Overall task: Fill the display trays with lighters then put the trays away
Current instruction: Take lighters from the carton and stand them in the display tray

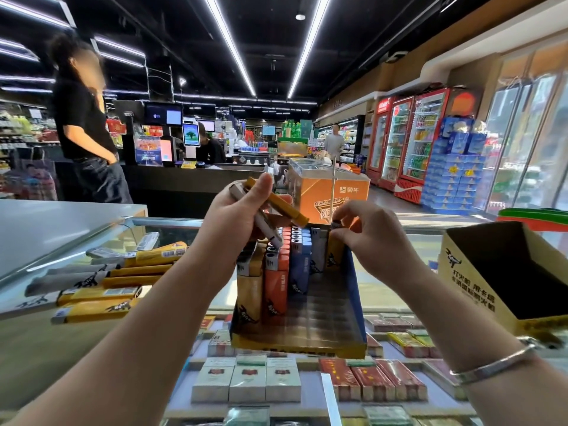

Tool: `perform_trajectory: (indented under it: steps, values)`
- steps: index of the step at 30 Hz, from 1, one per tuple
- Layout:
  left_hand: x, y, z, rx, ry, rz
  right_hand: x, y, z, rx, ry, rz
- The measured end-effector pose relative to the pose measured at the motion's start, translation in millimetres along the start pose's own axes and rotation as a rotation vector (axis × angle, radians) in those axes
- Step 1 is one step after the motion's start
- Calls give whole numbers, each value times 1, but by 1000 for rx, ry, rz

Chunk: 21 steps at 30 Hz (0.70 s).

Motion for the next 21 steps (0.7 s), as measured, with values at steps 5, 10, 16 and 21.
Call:
perform_trajectory:
  steps: [5, 10, 16, 21]
  values:
    - [-2, -2, 0, 4, -14, 17, 0, -5, -5, -62, 57, -19]
    - [-4, -2, 3, 42, -41, 27, 1, -3, -3, -131, 56, 26]
    - [-5, -2, 3, 54, -40, 29, 0, -5, -12, -230, 131, 14]
    - [-5, -4, 4, 62, -34, 17, -1, -10, -23, -264, 213, -57]
Point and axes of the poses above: each hand's wrist, its own x-axis towards the middle knuckle, its own y-axis out of the back of the hand, z = x × y, the point moved 9 cm from there along x, towards the middle knuckle, and after that the axes turned 14 degrees about -x, right-handed, at the moved point
